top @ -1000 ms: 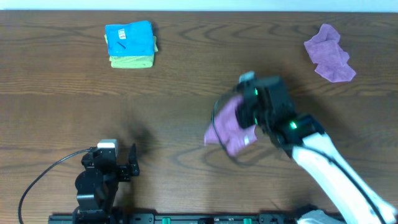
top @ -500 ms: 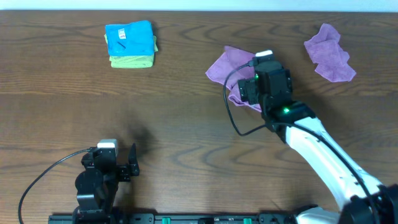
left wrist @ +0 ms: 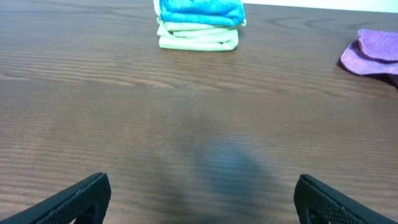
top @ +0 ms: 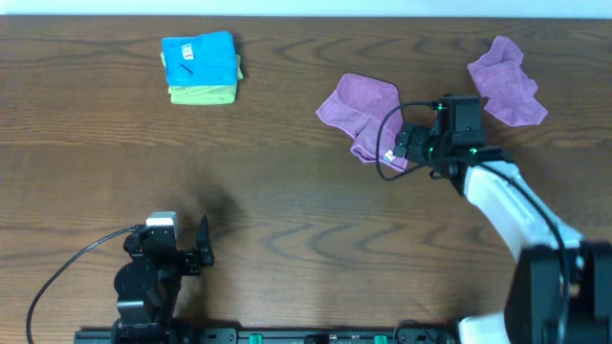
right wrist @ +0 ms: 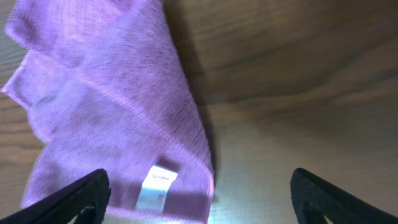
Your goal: Fold the cloth
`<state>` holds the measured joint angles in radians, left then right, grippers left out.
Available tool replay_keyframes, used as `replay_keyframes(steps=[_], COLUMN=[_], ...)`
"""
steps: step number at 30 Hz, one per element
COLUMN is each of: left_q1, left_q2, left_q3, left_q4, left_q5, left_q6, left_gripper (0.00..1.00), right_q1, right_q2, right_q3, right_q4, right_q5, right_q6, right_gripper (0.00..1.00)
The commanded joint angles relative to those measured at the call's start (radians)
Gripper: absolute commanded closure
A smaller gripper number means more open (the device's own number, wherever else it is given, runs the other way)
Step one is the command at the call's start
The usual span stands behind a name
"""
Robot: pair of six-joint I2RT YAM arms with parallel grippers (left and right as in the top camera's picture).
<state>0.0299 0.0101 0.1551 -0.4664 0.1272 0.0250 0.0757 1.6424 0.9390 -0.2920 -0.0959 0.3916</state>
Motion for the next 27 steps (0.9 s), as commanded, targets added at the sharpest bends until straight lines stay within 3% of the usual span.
replay_keyframes(steps=[1,6,11,17,19,27], left_q1=[0.001,0.001,0.001,0.002,0.002,0.001], left_q2=[-0.006,-0.006,-0.006,-0.006,-0.006,0.053], left_q3=[-0.012,-0.012,-0.012,-0.012,-0.012,0.012], left_q4=[0.011,0.039,0.060,0.045,0.074,0.109], left_q5=[0.005,0.005,0.005,-0.013,0.022,0.159], left_q6=[-0.021,-0.120,-0.214,-0.237,-0.285,-0.501], left_gripper=[0.05,0.05,0.05,0.05,0.05,0.04], right_q1=[-0.035,-0.038,-0.038,-0.036,-0.036,-0.044], right_q2=[0.074,0.158,0.217,0.228,0.227,0.099], right_q3=[-0.013,-0.013,-0.013,-0.013,-0.012,-0.009], right_q4=[0.038,0.110,0.132,0.141,0.140,0.103], right_q5=[-0.191,-0.243,-0.245,-0.253,-0.253,-0.233], right_q6=[0.046,0.076,0.084,0.087,0.086,0.079], right_gripper=[0.11,0.15,0.28,0.77,0.99,0.99])
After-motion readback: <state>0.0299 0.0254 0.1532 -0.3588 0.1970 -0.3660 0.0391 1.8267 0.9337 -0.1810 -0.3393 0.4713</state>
